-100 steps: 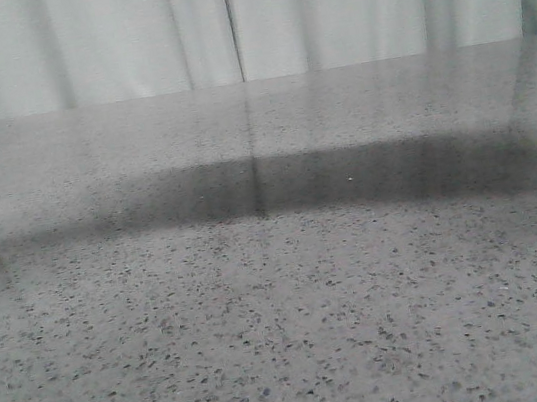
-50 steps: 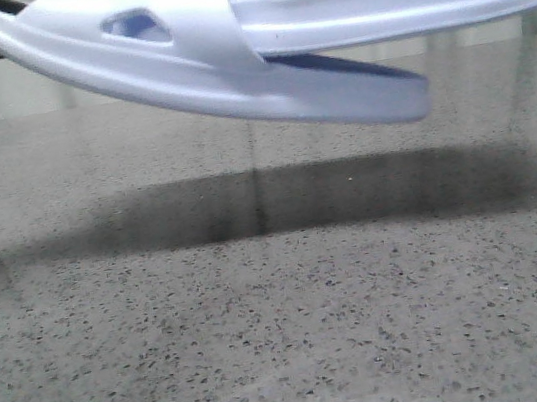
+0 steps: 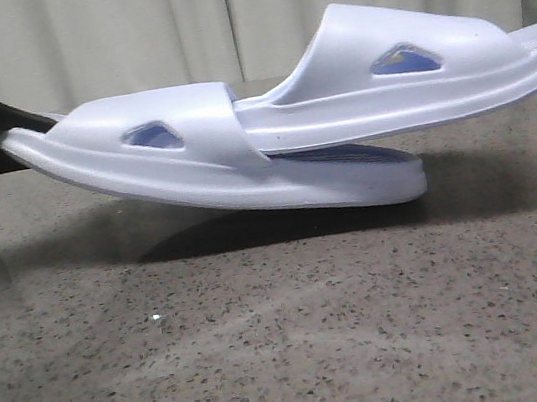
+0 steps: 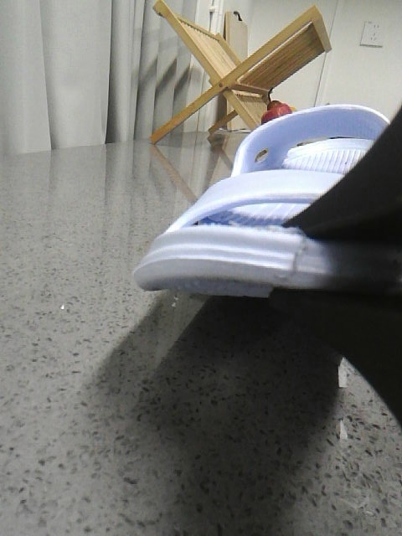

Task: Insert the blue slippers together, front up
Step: 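Lower the stacked slippers onto the table and open the left gripper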

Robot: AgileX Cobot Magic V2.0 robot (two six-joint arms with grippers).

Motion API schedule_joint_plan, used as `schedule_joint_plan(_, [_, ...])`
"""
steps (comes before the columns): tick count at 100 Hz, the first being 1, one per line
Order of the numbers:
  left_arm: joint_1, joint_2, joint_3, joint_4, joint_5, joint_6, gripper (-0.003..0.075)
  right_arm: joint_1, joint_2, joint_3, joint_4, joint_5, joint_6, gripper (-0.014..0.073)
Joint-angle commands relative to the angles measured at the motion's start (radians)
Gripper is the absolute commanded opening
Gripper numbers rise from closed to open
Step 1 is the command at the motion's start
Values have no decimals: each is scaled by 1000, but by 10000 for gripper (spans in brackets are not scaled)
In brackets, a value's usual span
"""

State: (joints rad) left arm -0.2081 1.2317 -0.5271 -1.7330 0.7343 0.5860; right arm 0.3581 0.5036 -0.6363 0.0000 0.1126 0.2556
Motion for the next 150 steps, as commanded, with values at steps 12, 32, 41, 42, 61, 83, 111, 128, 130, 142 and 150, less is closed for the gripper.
schedule_joint_plan(12, [-9,-15,-24,-56,15,21,25,-7,2,-35,-10,-73,-12,540])
schedule_joint_plan(32, [-9,-15,-24,-47,-13,43,178,-7,2,-35,-10,-73,-12,540])
schedule_joint_plan(41, [-9,-15,-24,-47,-17,59,280,-7,2,-35,-10,-73,-12,540])
schedule_joint_plan(42, [-9,-15,-24,-47,-18,64,297,-7,2,-35,-10,-73,-12,540])
schedule_joint_plan(61, [-9,-15,-24,-47,-50,129,446,-7,2,-35,-10,-71,-12,540])
schedule_joint_plan(83, [-9,-15,-24,7,-205,181,450,-7,2,-35,-10,-67,-12,540])
schedule_joint_plan(111, [-9,-75,-28,1,-452,371,449,-7,2,-35,-21,-52,-12,540])
schedule_joint_plan(128, [-9,-216,-30,9,-593,592,445,-7,2,-35,-85,-1,-12,540])
schedule_joint_plan(130, [-9,-237,-30,15,-608,618,445,-7,2,-33,-95,0,-12,540])
schedule_joint_plan(142, [-9,-366,-30,55,-670,704,445,-7,2,-19,-158,4,-12,540])
schedule_joint_plan(150, [-9,-454,-30,102,-685,725,445,-7,2,4,-210,6,-12,540])
